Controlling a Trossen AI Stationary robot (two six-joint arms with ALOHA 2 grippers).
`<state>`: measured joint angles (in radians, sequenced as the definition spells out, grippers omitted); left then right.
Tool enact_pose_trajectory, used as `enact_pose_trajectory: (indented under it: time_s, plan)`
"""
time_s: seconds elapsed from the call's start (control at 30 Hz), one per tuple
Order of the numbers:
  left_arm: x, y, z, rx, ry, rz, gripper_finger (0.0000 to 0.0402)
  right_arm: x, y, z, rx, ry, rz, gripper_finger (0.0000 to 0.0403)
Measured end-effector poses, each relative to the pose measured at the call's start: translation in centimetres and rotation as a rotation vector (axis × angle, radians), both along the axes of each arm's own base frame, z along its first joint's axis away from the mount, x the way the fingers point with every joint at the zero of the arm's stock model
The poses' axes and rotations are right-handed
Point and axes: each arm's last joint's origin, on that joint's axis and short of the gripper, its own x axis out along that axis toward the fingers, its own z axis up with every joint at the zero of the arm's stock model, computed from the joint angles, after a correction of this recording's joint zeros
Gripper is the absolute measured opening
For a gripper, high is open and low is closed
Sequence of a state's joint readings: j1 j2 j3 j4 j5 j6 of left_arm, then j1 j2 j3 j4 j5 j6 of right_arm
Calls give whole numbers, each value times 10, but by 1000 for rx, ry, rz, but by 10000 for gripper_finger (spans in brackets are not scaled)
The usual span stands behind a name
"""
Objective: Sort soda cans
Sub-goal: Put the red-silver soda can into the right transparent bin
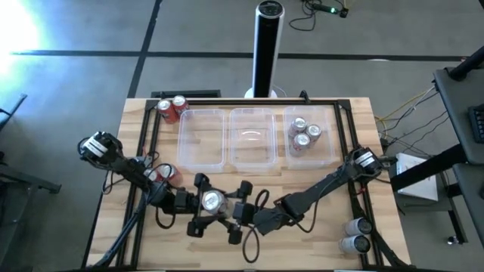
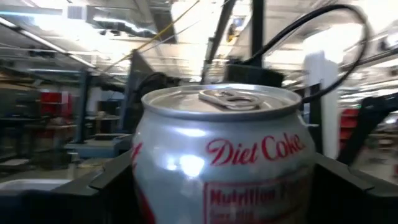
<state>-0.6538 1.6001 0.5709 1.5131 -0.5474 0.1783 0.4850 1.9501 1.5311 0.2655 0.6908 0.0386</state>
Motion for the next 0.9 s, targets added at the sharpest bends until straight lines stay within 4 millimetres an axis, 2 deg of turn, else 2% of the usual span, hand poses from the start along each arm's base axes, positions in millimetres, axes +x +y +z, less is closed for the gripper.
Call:
enact_pose_trajectory:
  time_s: [0.17,0.33,0.47,0.63,0.77,0.9]
  plan:
    - [0,1,-1,8,3,13,280,0,0,-1,0,3,-1,315]
    - [1,0,-2,18,28,29,279,0,-1,-2,-7,10,-5,315]
    - [2,2,-8,52,97,112,279,-2,-2,-5,28,47,-33,347]
    - [5,3,-13,81,202,220,279,-15,-9,-1,66,198,-78,378]
    - [15,1,-27,127,324,301,279,-22,-12,2,103,256,-95,382]
    - [25,-5,-41,191,401,319,279,-25,-14,8,172,345,-26,383]
